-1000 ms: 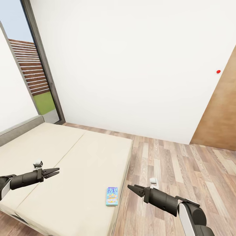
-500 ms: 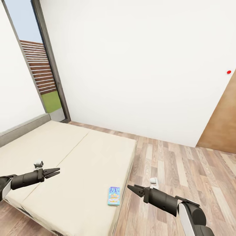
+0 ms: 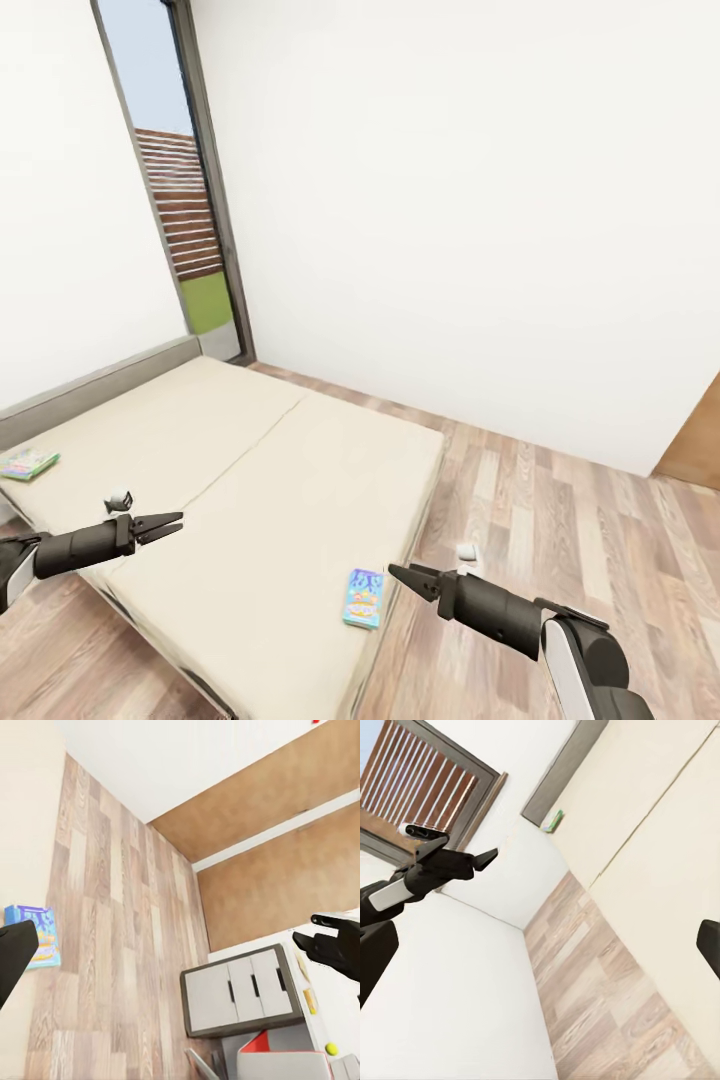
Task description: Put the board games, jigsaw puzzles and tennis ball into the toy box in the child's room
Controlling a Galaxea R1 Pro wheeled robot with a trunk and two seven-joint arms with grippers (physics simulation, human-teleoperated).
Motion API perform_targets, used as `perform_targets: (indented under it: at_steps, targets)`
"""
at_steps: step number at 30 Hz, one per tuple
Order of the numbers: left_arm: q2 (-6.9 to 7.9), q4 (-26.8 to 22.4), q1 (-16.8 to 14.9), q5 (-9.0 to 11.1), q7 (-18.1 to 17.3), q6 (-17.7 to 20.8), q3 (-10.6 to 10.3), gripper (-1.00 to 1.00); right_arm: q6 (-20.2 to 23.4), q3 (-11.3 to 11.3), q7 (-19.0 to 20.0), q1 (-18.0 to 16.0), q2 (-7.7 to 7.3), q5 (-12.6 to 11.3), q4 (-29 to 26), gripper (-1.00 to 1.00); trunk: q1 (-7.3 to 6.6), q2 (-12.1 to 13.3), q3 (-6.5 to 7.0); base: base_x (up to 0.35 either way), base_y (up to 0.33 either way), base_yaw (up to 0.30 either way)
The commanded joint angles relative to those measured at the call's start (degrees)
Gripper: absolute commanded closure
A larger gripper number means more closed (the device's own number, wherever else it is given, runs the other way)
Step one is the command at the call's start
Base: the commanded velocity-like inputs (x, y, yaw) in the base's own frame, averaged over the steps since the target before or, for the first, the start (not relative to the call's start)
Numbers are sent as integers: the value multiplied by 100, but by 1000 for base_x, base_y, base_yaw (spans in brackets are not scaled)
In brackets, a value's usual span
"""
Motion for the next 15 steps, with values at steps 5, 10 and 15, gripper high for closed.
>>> perform_targets:
  at_steps: [5, 10, 15]
  targets:
    - [0, 3, -7, 24, -18, 61, -23, -100, 27, -12, 21, -4, 10, 3, -3, -100, 4, -12, -13, 2, -13, 286]
    - [-5, 3, -7, 25, -18, 61, -23, -100, 27, -12, 21, -4, 10, -1, -3, -100, 4, -12, -13, 1, -3, 178]
    - [-28, 3, -7, 23, -18, 61, -23, -100, 27, -12, 21, -4, 4, -11, -3, -100, 4, -12, -13, 0, -12, 48]
